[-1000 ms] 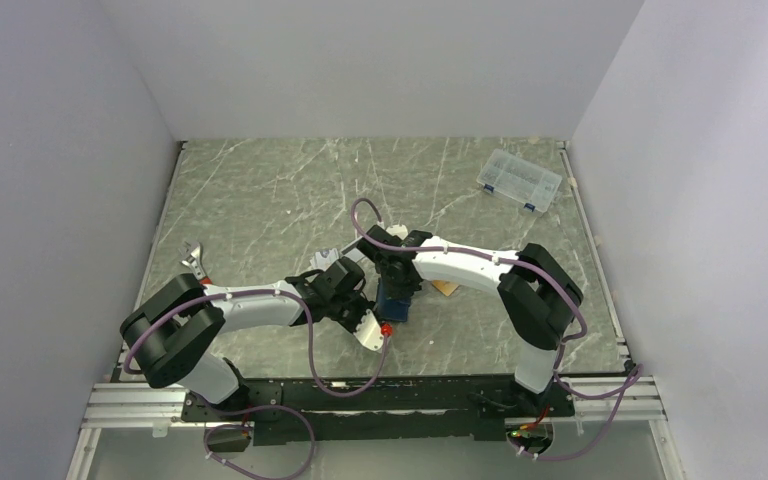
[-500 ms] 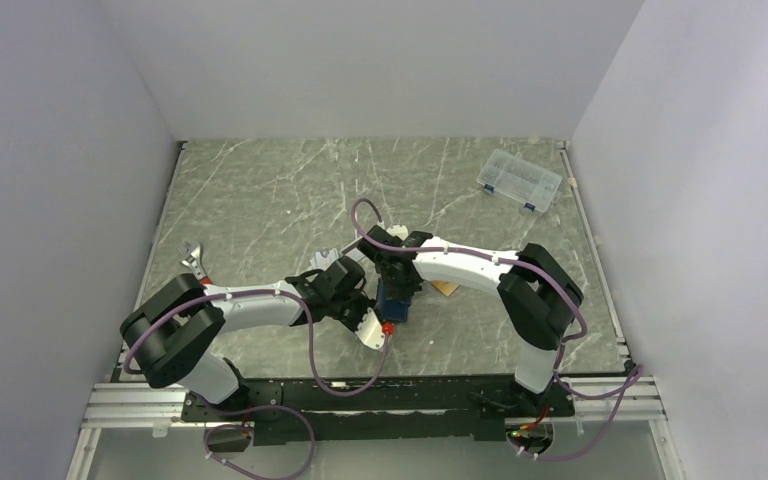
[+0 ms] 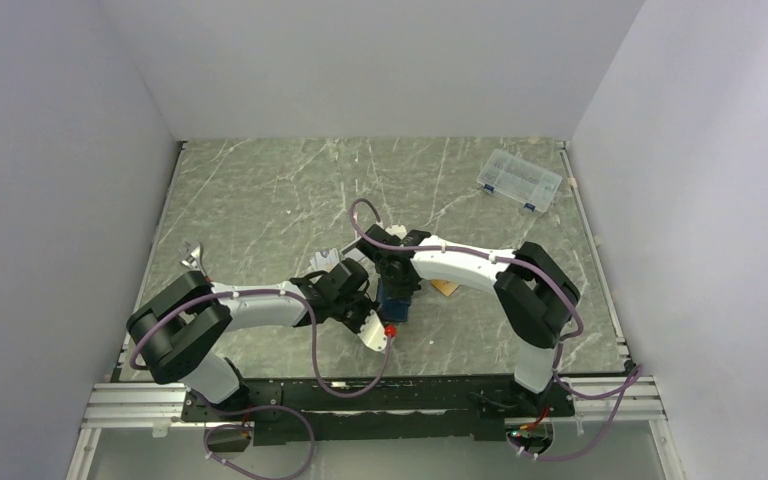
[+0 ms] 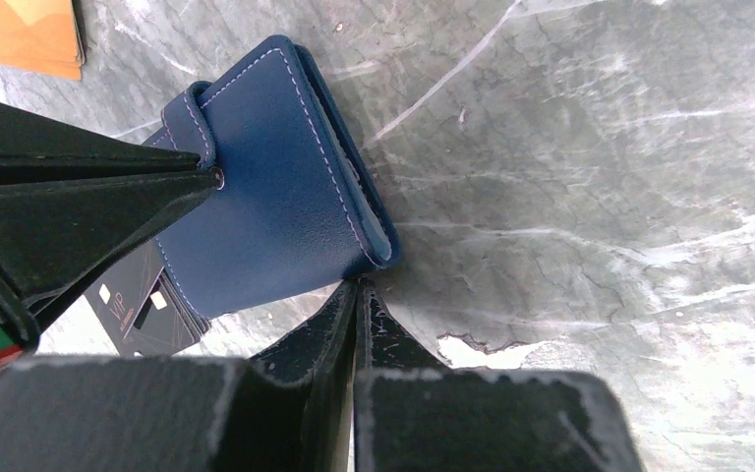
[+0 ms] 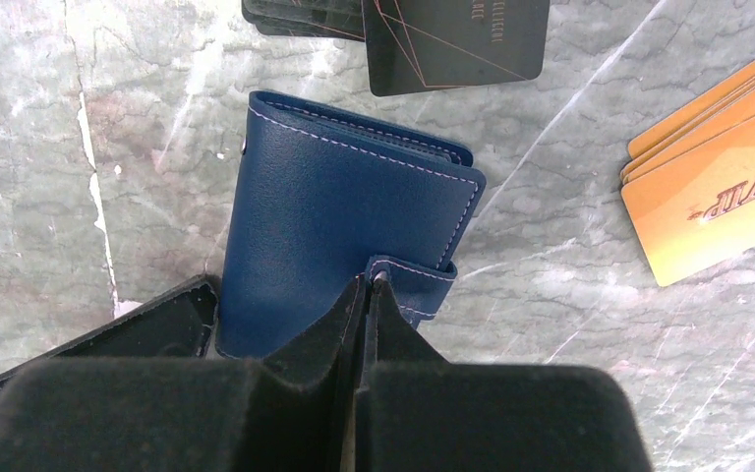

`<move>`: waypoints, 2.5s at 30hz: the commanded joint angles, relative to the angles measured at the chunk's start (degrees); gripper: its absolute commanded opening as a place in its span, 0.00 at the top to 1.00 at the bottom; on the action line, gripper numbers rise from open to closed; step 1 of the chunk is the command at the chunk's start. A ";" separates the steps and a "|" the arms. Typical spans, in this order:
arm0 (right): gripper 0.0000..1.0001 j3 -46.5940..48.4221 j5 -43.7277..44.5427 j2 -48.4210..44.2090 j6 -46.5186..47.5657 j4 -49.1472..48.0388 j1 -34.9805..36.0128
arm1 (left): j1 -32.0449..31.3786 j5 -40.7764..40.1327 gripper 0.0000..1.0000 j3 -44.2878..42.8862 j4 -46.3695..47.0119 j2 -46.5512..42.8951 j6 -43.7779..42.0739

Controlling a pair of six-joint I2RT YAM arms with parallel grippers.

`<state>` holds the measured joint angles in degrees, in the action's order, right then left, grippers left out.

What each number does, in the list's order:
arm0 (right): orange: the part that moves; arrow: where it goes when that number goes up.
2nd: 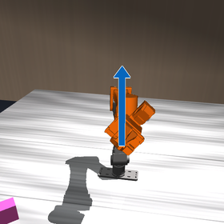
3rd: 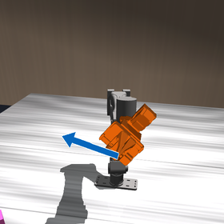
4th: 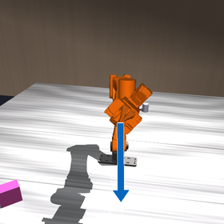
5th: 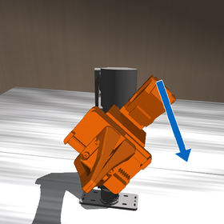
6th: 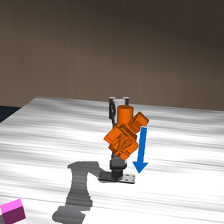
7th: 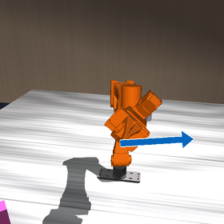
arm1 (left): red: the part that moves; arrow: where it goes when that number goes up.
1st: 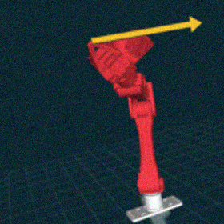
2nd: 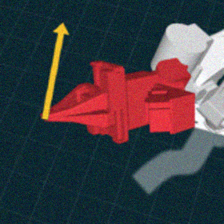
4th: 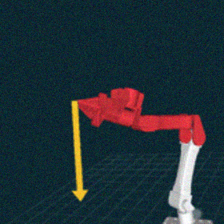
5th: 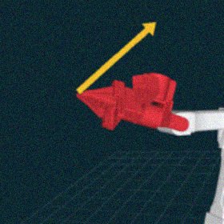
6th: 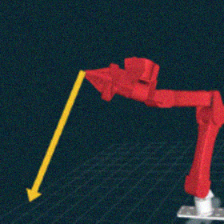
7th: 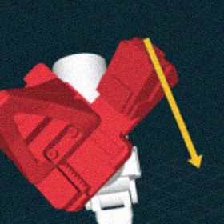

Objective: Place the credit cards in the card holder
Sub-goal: Close the card holder at the center of the board.

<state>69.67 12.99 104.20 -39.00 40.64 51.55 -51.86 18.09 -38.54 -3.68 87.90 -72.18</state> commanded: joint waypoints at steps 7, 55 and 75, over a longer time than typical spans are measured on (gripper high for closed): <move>1.00 -2.38 -6.76 6.28 -1.19 -3.99 1.03 | -0.67 1.65 0.92 -2.24 1.67 0.80 0.33; 0.63 -10.29 -13.34 13.15 -1.16 -12.64 3.57 | 0.26 0.57 0.82 -9.23 -5.63 -1.23 7.79; 0.01 4.87 -6.77 -7.29 3.74 -0.60 -2.87 | 32.72 19.26 0.01 -28.06 -43.06 -20.18 30.06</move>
<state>67.92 7.27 102.59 -38.33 30.48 50.11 -24.95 31.94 -62.24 -41.41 70.83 -46.92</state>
